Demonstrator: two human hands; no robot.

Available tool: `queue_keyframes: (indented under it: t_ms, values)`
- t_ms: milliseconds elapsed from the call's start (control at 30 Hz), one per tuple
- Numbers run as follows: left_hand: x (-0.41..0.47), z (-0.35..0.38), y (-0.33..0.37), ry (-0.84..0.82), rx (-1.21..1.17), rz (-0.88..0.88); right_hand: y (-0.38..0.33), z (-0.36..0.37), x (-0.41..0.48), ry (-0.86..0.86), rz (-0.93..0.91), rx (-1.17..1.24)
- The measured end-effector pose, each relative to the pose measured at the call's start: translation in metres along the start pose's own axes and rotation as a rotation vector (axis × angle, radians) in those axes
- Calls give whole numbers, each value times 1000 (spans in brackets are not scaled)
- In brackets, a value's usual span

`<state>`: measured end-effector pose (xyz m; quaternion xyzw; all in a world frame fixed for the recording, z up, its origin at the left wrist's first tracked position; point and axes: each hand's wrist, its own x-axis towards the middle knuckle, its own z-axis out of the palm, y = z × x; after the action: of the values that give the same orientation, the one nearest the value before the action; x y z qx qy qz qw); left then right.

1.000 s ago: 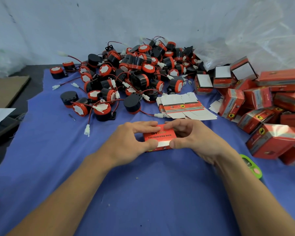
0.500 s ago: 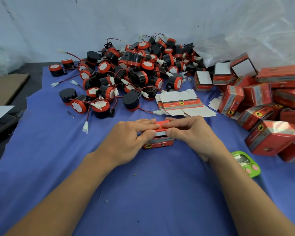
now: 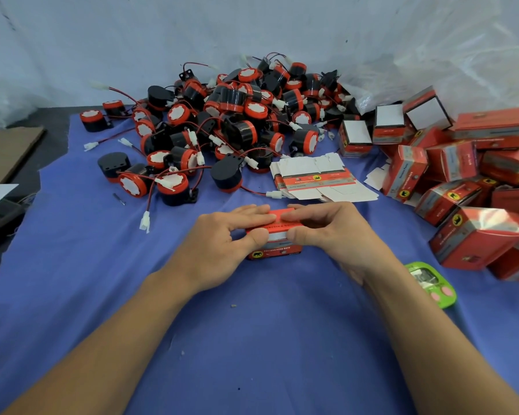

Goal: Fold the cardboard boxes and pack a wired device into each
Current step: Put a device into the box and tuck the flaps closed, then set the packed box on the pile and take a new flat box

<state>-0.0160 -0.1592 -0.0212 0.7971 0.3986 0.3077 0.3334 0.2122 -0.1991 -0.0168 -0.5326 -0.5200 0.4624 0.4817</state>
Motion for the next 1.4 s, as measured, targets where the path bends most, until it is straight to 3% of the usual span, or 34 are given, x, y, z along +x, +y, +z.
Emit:
queue_keyframes:
  t_ms: [200, 433, 1000, 1133, 1333, 1400]
  values:
    - [1, 3, 0, 41, -68, -18, -2, -5, 0, -146, 58, 37]
    - [2, 1, 0, -4, -255, -92, -3, -2, 1, -64, 99, 70]
    - [5, 7, -4, -15, -299, -85, -9, 3, -1, -45, 101, -7]
    - [5, 10, -3, 55, -260, -104, -7, 8, 0, -59, 136, 14]
    - [5, 15, -4, 62, -104, -196, -19, 10, -7, -118, 96, -452]
    - [4, 14, -6, 69, -131, -182, -24, 4, -12, -110, 53, -460]
